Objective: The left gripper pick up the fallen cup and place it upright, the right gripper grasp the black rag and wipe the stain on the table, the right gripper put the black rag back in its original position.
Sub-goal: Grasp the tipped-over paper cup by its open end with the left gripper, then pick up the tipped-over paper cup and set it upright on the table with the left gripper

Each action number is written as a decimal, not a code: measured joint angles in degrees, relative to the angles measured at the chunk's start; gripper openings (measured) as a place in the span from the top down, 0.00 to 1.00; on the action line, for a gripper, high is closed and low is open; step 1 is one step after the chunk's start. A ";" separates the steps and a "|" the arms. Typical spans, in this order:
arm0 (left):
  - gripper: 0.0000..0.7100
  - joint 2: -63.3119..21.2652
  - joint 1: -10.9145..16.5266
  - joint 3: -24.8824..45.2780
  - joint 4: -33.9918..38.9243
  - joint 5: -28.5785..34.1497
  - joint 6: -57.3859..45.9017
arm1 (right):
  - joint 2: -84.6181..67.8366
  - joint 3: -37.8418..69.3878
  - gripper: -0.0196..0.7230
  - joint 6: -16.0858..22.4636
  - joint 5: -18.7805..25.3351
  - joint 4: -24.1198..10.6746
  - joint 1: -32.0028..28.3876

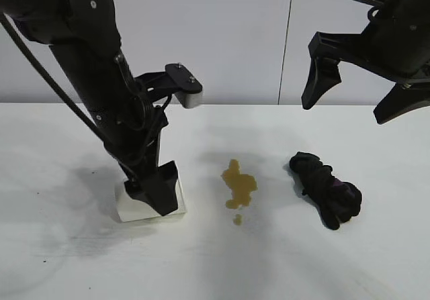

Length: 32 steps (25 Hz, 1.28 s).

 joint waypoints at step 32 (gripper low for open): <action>0.32 -4.52 -0.87 -0.08 -12.90 -4.09 20.37 | 0.00 0.00 0.04 0.00 -0.03 0.00 0.00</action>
